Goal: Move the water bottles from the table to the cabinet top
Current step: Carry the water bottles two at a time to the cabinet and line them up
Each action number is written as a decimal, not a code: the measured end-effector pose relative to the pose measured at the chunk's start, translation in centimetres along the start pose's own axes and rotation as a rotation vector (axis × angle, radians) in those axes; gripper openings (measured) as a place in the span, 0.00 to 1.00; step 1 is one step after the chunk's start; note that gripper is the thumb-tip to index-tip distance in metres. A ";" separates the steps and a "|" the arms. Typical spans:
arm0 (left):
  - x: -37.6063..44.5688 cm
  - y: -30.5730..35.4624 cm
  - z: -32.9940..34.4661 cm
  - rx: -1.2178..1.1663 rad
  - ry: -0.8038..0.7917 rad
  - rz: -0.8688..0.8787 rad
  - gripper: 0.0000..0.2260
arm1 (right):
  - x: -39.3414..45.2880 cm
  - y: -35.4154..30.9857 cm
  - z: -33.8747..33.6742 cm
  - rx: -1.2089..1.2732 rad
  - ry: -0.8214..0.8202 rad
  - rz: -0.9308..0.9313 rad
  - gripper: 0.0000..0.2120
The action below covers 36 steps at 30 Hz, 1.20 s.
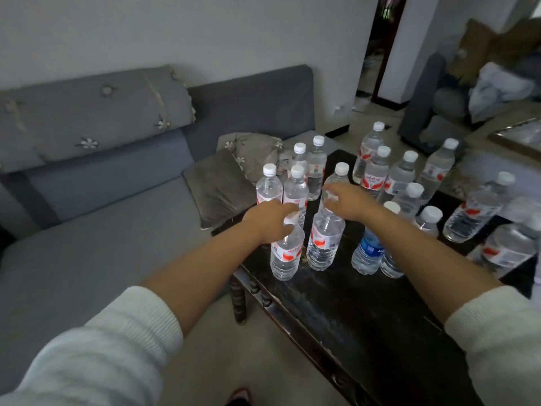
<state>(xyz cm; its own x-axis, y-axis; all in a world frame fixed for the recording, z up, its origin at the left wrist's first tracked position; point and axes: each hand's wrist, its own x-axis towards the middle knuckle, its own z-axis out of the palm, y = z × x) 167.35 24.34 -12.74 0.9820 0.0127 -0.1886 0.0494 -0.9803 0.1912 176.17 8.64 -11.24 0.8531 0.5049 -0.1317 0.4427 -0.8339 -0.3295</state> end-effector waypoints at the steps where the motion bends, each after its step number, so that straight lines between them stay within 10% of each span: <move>1: 0.8 -0.4 -0.1 -0.008 -0.031 0.034 0.22 | 0.6 -0.1 0.1 -0.024 -0.031 0.023 0.21; 15: 7.4 -4.2 0.7 -0.152 -0.312 0.450 0.09 | 1.8 -0.3 4.3 -0.089 0.044 0.361 0.19; 36: 6.9 -5.5 1.2 -0.240 -0.017 0.344 0.11 | 0.8 -0.6 5.1 0.003 0.084 0.142 0.11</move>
<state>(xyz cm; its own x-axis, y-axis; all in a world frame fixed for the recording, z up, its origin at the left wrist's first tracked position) 173.60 29.62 -16.22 0.9455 -0.3129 -0.0904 -0.2379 -0.8530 0.4645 175.18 10.65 -15.95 0.9271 0.3616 -0.0982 0.3155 -0.8947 -0.3161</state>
